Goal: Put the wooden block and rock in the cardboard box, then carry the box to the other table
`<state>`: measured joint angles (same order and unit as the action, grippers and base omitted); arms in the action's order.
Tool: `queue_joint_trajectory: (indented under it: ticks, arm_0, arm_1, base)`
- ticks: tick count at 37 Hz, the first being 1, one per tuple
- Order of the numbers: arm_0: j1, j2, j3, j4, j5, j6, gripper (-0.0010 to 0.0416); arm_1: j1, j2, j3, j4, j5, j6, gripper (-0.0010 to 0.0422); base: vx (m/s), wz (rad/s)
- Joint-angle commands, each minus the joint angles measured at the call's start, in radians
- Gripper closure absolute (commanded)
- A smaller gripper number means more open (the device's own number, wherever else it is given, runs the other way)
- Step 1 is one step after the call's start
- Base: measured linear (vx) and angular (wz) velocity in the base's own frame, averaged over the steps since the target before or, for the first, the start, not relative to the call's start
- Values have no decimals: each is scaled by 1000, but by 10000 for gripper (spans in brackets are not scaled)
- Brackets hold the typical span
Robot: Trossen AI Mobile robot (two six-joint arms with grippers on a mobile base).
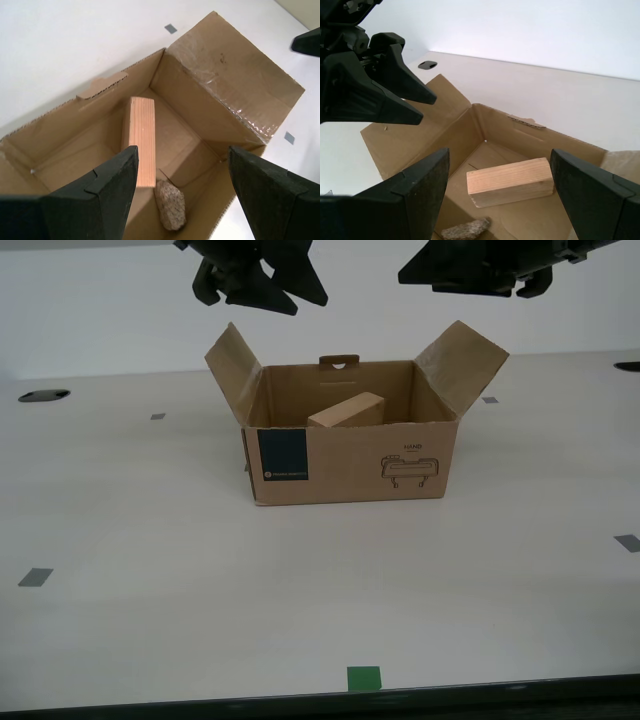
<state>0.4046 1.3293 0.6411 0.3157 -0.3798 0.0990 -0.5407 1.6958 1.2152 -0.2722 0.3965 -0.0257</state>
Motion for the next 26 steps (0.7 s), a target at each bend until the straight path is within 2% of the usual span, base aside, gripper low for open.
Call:
queue_joint_trajectory:
  ticks: [1, 6, 11, 16, 23, 26]
  arm_0:
    - [0, -42, 1, -48, 15, 6, 137]
    - [-8, -101, 1, -113, 19, 10, 146]
    - [-21, -161, 1, -176, 51, 11, 150]
    - [-42, -219, 1, -229, 57, 18, 140]
    - [-74, -275, 4, -307, 57, 60, 113]
    - [-84, -276, 36, -393, 57, 60, 101]
  arm_1:
    - [2, -3, 38, -61, 6, -23, 174]
    - [5, -23, 69, -101, 2, -58, 174]
    - [11, -61, 76, -105, 2, -105, 174]
    - [21, -105, 76, -133, -1, -141, 174]
    - [32, -158, 75, -223, -34, -152, 174]
    - [36, -174, 76, -261, -61, -156, 174]
  base:
    - [0, 0]
    - [0, 0]
    - [0, 0]
    - [0, 0]
    - [0, 0]
    - [0, 0]
